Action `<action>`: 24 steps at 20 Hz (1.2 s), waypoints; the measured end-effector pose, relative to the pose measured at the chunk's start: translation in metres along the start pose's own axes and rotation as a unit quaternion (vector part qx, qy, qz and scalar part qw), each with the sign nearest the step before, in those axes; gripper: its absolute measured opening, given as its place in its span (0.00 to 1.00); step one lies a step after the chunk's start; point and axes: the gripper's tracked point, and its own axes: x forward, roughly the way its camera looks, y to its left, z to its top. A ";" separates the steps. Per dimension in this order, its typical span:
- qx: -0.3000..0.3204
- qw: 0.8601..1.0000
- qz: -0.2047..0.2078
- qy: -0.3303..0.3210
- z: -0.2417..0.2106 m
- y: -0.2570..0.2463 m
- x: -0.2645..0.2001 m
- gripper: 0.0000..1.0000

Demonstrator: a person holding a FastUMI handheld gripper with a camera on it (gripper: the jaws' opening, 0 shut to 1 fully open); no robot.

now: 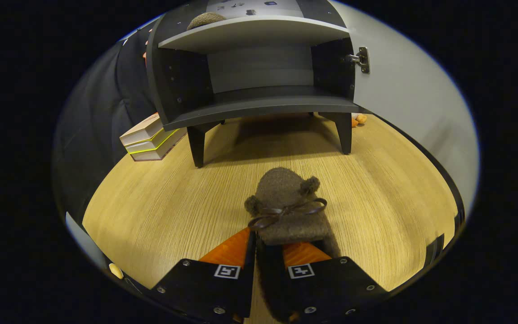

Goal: Open the shoe cabinet door, grab the shoes and put them into the shoe cabinet, then close the shoe cabinet door.

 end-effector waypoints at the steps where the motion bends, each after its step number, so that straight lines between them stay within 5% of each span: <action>1: 0.004 1.000 0.000 0.002 0.002 0.000 0.005 0.22; 6: 0.027 0.999 -0.005 0.019 0.003 0.004 0.012 0.07; 12: 0.019 0.999 -0.018 0.029 0.016 0.002 -0.012 0.04; 24: 0.011 0.996 -0.070 -0.063 0.156 0.020 -0.145 0.04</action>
